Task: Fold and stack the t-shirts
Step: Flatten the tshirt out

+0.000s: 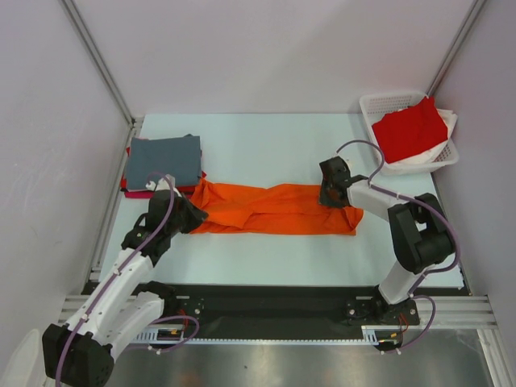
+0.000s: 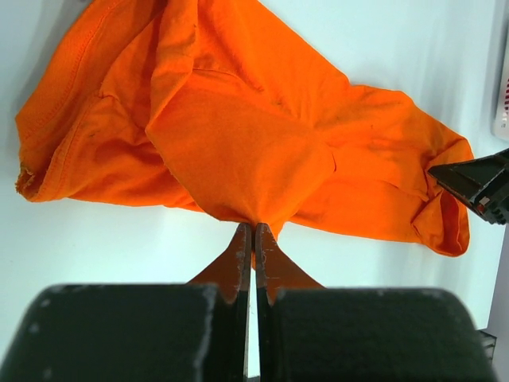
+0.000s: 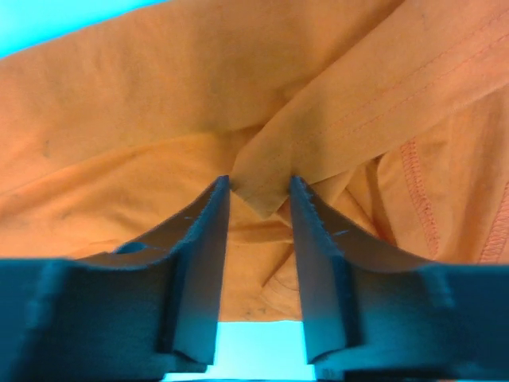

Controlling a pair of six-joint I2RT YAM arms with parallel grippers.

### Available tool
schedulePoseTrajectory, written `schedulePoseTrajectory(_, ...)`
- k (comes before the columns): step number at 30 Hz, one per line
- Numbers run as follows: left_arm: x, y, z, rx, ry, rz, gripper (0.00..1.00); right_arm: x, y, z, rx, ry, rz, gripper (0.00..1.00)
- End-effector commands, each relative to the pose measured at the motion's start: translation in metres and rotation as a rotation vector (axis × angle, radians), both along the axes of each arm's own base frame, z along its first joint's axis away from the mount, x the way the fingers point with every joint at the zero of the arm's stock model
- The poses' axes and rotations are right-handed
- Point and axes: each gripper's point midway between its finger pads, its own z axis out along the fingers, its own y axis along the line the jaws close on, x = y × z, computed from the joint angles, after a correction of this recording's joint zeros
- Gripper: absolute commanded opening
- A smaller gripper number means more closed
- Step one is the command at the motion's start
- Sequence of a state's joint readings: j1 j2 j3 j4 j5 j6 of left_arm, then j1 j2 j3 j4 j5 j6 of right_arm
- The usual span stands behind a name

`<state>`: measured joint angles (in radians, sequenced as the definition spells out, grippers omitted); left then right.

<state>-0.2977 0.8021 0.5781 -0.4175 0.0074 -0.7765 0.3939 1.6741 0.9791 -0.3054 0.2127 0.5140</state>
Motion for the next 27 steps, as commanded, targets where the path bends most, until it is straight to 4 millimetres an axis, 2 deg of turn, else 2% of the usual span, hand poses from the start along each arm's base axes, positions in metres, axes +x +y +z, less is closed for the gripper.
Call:
schedulePoseTrajectory(1, 0.007, 0.0, 0.022, 0.0, -0.06, -0.014, 0.0, 0.011, -0.006, 0.006, -0.068, -0.018, -0.017, 0.36)
schedulePoseTrajectory(2, 0.008, 0.0, 0.021, 0.002, -0.059, -0.015, 0.0, 0.011, -0.006, 0.007, -0.075, -0.016, -0.017, 0.26)
schedulePoseTrajectory(4, 0.009, 0.0, 0.021, 0.004, -0.06, -0.016, 0.01, 0.011, -0.011, 0.011, -0.096, -0.022, -0.029, 0.13)
schedulePoseTrajectory(8, 0.01, 0.0, 0.021, 0.009, -0.061, -0.018, 0.0, 0.009, -0.022, 0.027, -0.125, -0.053, -0.046, 0.0)
schedulePoseTrajectory(13, 0.016, 0.001, 0.023, 0.013, -0.069, -0.011, 0.0, 0.006, -0.033, 0.042, -0.085, -0.059, -0.054, 0.0)
schedulePoseTrajectory(14, 0.018, 0.001, 0.025, 0.012, -0.07, -0.009, 0.0, 0.008, -0.042, 0.045, -0.075, -0.062, -0.074, 0.0)
schedulePoseTrajectory(16, 0.023, 0.003, 0.026, 0.013, -0.067, 0.003, 0.0, 0.008, -0.047, 0.059, -0.031, -0.09, -0.076, 0.0)
schedulePoseTrajectory(19, 0.039, 0.009, 0.038, -0.011, -0.088, 0.045, 0.0, 0.014, -0.067, 0.084, 0.044, -0.147, -0.117, 0.0)
schedulePoseTrajectory(20, 0.045, 0.01, 0.047, -0.029, -0.105, 0.055, 0.0, 0.015, -0.067, 0.088, 0.081, -0.155, -0.11, 0.0)
schedulePoseTrajectory(21, 0.052, 0.013, 0.053, -0.04, -0.119, 0.069, 0.0, 0.019, -0.08, 0.097, 0.102, -0.181, -0.142, 0.0)
schedulePoseTrajectory(22, 0.06, 0.014, 0.056, -0.043, -0.118, 0.08, 0.0, 0.023, -0.082, 0.104, 0.121, -0.203, -0.144, 0.0)
schedulePoseTrajectory(23, 0.07, 0.014, 0.074, -0.053, -0.151, 0.085, 0.0, 0.025, -0.085, 0.108, 0.134, -0.212, -0.15, 0.0)
schedulePoseTrajectory(25, 0.085, 0.019, 0.091, -0.058, -0.175, 0.103, 0.0, 0.033, -0.091, 0.121, 0.169, -0.236, -0.152, 0.0)
schedulePoseTrajectory(26, 0.093, 0.019, 0.092, -0.057, -0.164, 0.107, 0.0, 0.036, -0.095, 0.126, 0.17, -0.245, -0.164, 0.0)
schedulePoseTrajectory(27, 0.104, 0.022, 0.116, -0.065, -0.209, 0.117, 0.0, 0.039, -0.091, 0.134, 0.205, -0.251, -0.144, 0.0)
